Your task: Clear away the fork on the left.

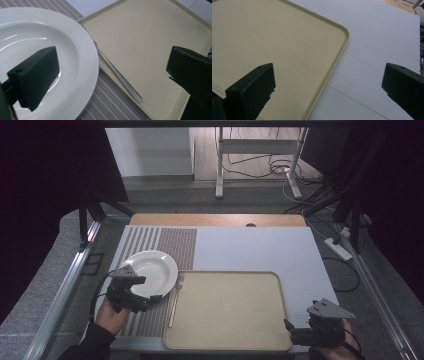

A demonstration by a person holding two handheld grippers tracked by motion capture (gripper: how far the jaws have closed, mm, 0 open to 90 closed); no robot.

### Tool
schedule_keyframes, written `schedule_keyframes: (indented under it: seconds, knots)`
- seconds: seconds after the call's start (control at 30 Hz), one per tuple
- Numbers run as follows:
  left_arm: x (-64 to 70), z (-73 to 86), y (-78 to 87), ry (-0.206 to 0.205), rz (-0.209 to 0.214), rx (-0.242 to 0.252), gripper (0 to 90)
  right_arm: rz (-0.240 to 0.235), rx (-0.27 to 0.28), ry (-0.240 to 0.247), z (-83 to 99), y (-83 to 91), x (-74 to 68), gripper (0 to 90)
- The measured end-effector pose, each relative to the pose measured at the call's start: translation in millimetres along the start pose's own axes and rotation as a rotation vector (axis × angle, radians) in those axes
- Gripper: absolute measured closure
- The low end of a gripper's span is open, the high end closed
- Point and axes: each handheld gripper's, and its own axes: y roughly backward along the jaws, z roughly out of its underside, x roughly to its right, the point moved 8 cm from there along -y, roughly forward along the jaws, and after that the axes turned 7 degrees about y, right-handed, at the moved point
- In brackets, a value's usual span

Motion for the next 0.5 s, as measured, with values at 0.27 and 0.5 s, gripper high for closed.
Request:
schedule_keyframes:
  seconds: [0.27,0.5]
  knots:
    - [-2.6,12.8,14.1,0.033,-0.013,0.009,0.0,0.001,0.0,-0.001,0.0,0.0,0.0,0.0]
    - [-4.3,23.8,26.3,0.064,-0.009,0.026,0.0,0.002,0.0,0.002,-0.1,-0.1,0.3,0.0]
